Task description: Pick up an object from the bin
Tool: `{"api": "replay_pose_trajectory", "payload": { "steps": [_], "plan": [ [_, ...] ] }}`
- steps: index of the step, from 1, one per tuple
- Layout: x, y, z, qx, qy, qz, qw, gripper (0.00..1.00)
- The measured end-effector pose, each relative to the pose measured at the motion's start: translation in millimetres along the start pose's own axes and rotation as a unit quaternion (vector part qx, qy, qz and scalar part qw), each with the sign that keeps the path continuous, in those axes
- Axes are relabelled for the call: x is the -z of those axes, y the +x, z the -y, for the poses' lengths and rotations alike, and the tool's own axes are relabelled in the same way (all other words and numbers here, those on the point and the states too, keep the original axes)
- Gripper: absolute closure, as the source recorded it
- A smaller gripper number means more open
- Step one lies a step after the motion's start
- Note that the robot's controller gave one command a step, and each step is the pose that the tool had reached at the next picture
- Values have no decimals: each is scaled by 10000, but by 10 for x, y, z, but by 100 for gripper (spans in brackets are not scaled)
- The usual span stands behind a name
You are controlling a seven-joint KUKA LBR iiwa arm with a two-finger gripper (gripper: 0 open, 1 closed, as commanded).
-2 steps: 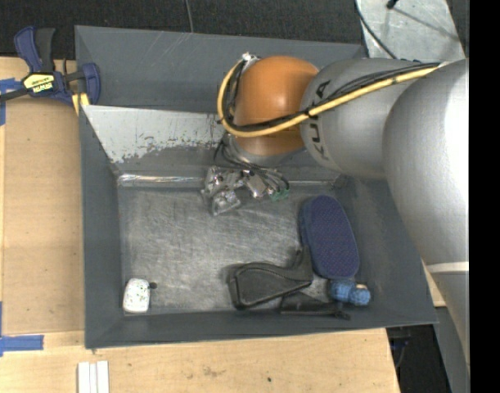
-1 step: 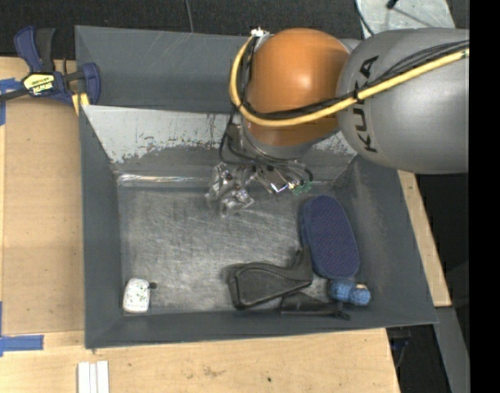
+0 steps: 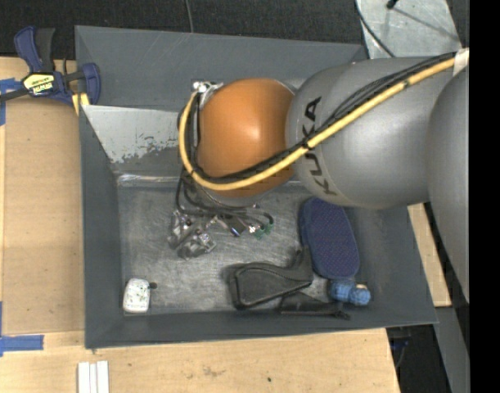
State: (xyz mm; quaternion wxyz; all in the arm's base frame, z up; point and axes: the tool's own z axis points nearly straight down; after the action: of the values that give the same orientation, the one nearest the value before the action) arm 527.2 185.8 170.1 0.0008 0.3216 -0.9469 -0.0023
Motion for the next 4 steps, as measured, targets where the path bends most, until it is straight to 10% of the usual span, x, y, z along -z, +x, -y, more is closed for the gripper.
{"api": "replay_pose_trajectory", "payload": {
  "steps": [1,2,3,4],
  "plan": [
    [12,3,58,-44,24,14,10000,0],
    [-482,-38,-729,1126,1,-11,9936,0],
    [-979,11,-578,3205,43,6,9472,0],
    [-957,-26,-613,3208,39,68,9471,100]
  ]
}}
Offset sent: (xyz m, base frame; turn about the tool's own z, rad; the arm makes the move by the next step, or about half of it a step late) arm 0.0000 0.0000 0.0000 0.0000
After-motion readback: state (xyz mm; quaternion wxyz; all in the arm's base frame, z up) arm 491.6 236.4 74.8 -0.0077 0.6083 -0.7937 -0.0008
